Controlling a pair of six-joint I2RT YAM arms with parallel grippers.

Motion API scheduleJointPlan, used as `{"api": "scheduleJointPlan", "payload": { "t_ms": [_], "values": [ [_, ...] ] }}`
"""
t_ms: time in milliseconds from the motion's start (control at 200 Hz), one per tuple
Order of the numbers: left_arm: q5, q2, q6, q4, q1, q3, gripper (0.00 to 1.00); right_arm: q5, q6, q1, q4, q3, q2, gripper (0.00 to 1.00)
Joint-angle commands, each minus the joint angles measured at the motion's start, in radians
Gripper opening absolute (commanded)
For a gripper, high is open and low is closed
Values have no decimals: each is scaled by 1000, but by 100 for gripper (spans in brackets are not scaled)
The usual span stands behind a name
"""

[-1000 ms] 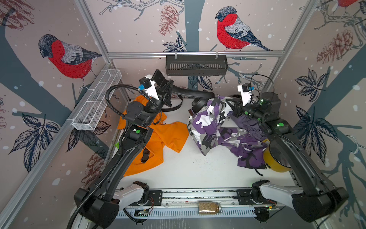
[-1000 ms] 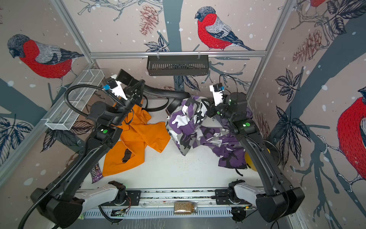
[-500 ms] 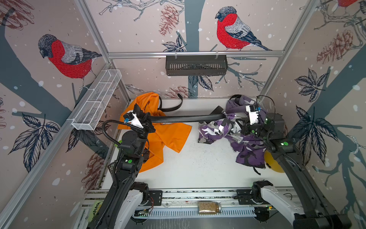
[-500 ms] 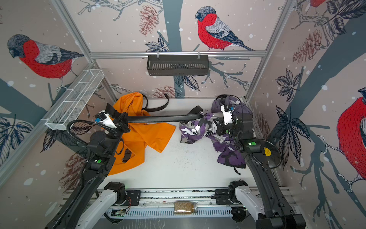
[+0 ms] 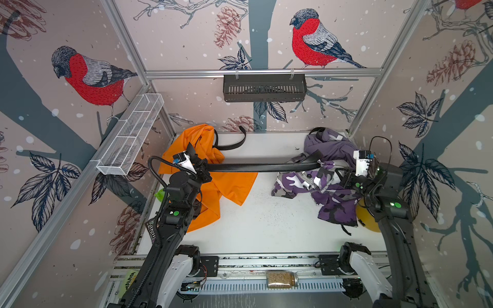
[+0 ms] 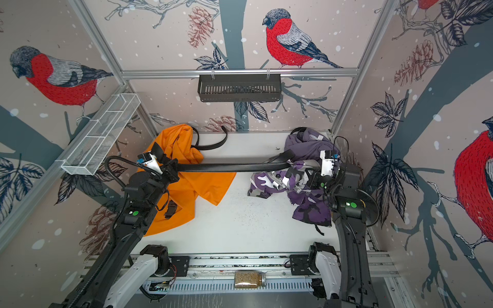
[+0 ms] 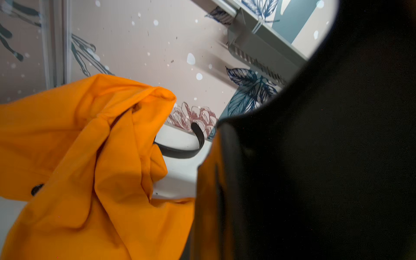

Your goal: Remove the belt from the trousers

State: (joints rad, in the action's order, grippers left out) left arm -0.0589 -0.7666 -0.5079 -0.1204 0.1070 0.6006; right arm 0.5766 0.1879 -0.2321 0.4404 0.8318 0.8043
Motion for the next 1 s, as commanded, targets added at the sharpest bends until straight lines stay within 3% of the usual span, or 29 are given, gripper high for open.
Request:
{"api": "scheduleJointPlan", "payload": {
  "t_ms": [0,95,185,210,280,320,405,540,630,710,795,905,996],
  "values": [
    [538,1,-23,74,-47,-33,0,-378,77,-50,-112,2,-15,0],
    [354,4,-67,97,-47,-67,0,-253,64,8,-168,-14,-41,0],
    [189,1,-113,102,-46,-109,3,-353,21,203,-157,-2,-62,0],
    [150,-1,-132,102,-46,-121,11,-403,15,264,-148,3,-67,0],
    [71,-10,-170,128,-46,-144,57,-509,-5,406,-123,21,-69,0],
    [40,-5,-190,162,-46,-147,76,-561,0,469,-117,25,-72,0],
    [-21,42,-212,242,-43,-139,99,-638,6,560,-103,33,-65,0],
    [-99,172,-221,324,-24,-90,99,-689,9,640,-119,33,-44,0],
    [-162,177,-182,320,12,-20,99,-720,5,684,-138,33,-24,0],
    [-273,84,-116,298,84,67,99,-734,-3,722,-149,46,-6,0],
    [-379,-53,-15,226,232,149,99,-749,-17,764,-163,60,3,0],
    [-354,-239,185,228,461,280,99,-771,-32,800,-147,89,22,0],
    [-431,-382,240,231,513,371,99,-781,-35,820,-143,98,27,0]
  ]
}}
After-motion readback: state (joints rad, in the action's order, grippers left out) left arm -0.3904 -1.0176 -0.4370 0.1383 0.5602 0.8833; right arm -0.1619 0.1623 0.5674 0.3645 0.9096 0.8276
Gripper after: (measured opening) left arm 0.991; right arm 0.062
